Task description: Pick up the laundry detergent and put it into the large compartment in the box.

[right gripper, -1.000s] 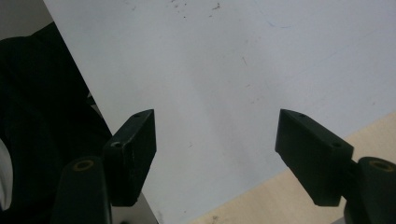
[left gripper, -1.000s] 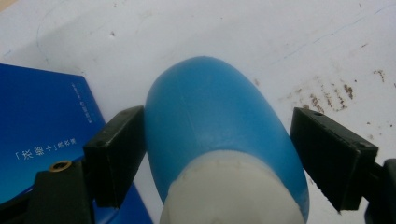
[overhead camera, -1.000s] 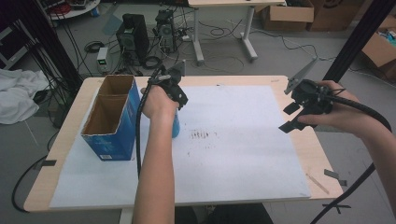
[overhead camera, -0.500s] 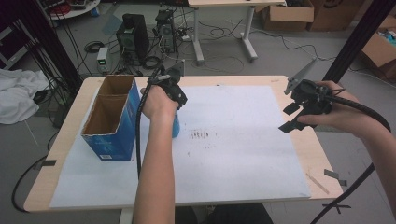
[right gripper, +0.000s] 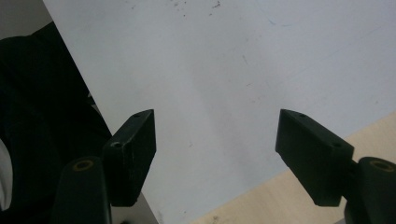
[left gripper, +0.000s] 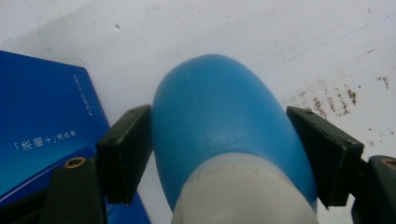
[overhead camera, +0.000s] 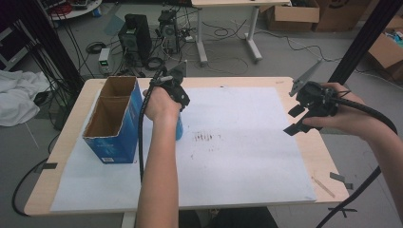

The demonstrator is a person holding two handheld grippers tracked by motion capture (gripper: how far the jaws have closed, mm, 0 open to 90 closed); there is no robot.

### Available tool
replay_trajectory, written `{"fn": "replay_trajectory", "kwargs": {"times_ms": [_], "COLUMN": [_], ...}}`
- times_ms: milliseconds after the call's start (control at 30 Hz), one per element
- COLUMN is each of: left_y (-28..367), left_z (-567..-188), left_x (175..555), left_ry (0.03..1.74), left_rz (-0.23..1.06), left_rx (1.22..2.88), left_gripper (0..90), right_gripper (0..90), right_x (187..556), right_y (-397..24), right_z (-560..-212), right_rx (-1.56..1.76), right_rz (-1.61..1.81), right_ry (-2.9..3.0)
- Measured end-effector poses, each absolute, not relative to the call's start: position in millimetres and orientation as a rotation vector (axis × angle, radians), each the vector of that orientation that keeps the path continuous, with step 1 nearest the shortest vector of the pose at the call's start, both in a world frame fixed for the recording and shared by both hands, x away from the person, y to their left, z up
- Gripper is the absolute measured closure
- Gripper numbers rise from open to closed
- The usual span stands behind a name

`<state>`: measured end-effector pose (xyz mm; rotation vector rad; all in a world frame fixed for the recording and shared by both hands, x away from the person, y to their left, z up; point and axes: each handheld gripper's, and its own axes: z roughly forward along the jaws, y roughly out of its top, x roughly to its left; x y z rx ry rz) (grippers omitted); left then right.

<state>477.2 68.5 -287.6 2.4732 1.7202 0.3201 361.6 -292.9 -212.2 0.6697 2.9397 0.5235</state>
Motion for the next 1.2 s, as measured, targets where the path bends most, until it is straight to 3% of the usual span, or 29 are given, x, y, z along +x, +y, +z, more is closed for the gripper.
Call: {"fn": "replay_trajectory", "kwargs": {"times_ms": [633,1200], "left_y": [68.2,68.4], "left_z": [-287.5,-279.6], "left_x": [480.4,479.4], "left_ry": [1.791,1.678], "left_rz": [0.296,0.366], "left_rx": [2.447,2.519], "left_gripper": [32.4,35.5], "right_gripper": [29.2,29.1], "right_x": [362.7,364.6], "right_y": [-293.8,-291.5], "right_z": [-214.2,-214.4], "right_rx": [0.669,0.67], "right_rz": [0.518,0.512], "right_ry": [2.946,2.95]}}
